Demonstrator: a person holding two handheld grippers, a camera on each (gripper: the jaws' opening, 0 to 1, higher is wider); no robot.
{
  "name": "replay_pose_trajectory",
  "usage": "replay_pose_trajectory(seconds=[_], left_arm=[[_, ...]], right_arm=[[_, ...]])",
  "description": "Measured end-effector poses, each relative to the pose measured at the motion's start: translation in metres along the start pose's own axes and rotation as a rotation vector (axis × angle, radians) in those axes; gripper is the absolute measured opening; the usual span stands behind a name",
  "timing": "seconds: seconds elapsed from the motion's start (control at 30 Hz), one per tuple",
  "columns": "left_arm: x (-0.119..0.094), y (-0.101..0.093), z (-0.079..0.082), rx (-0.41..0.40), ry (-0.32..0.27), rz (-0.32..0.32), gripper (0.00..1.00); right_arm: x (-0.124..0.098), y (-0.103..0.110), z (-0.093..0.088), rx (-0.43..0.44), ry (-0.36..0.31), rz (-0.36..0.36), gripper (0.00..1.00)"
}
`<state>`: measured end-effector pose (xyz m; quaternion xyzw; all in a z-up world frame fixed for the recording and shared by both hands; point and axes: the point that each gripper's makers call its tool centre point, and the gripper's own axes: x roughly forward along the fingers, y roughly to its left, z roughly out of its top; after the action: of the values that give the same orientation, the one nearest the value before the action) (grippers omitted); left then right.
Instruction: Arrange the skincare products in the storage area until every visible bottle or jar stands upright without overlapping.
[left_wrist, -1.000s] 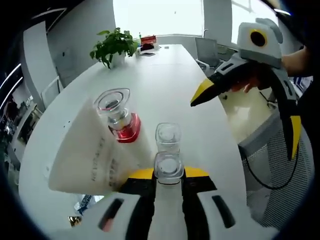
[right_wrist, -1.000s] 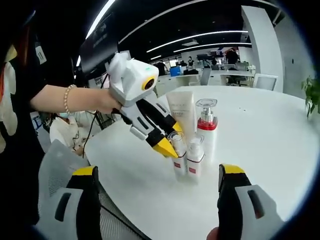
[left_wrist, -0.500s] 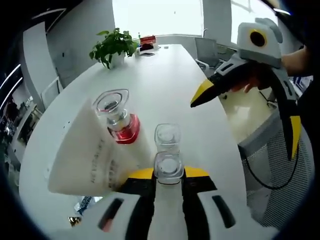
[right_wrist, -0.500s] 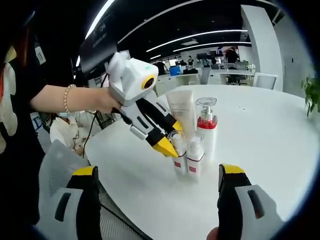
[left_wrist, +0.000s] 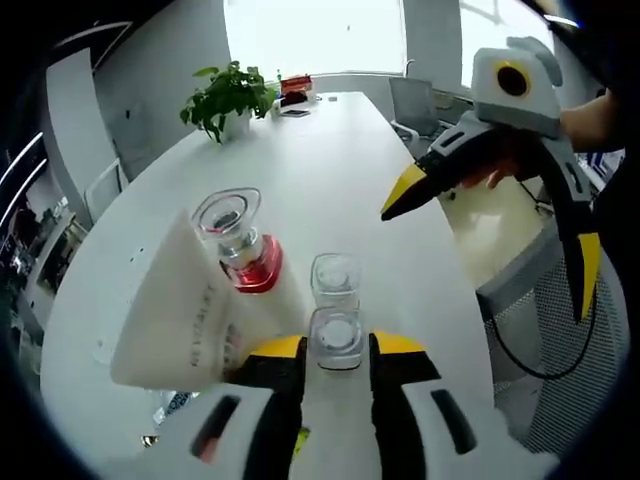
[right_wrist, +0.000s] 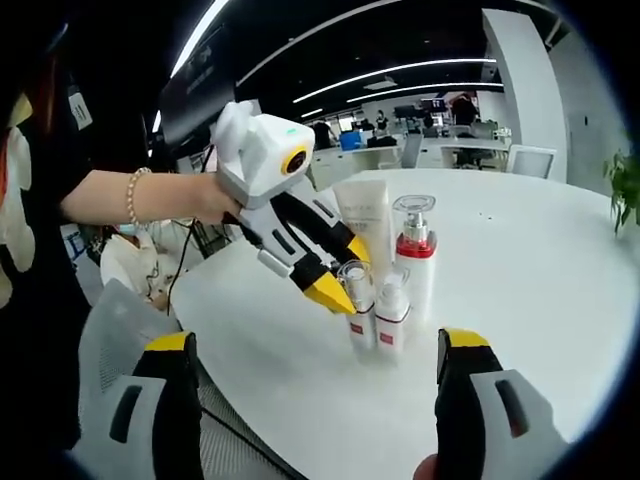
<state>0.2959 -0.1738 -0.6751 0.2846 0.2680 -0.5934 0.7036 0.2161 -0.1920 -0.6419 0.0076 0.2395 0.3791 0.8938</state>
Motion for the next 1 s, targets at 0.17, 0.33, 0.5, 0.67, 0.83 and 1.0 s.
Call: replay_pose_trajectory(seconds=[0.17, 0.33, 0.5, 0.67, 0.83, 1.0], left_arm=[[-0.007, -0.004, 0.001, -0.002, 0.001, 0.002, 0.32], [-0.014, -0.004, 0.000, -0.006, 0.004, 0.008, 0.34], [-0.020, -0.007, 0.001, -0.016, -0.003, 0.009, 0.35], [-0.025, -0.008, -0.002, -0.023, -0.003, 0.014, 0.36], [-0.032, -0.010, -0.005, -0.033, -0.002, 0.020, 0.39], [-0.040, -0.010, -0.010, -0.053, -0.006, 0.045, 0.46]], right_arm=[[0.000, 0.003, 0.003, -0.008, -0.001, 0.005, 0.99], [0.000, 0.005, 0.005, -0.018, 0.000, 0.011, 0.99], [0.001, 0.007, 0.006, -0.027, -0.001, 0.013, 0.99], [0.001, 0.008, 0.008, -0.039, -0.001, 0.015, 0.99], [0.000, 0.006, 0.008, -0.049, 0.006, 0.013, 0.99], [-0.001, 0.007, 0.012, -0.063, 0.009, 0.014, 0.99]])
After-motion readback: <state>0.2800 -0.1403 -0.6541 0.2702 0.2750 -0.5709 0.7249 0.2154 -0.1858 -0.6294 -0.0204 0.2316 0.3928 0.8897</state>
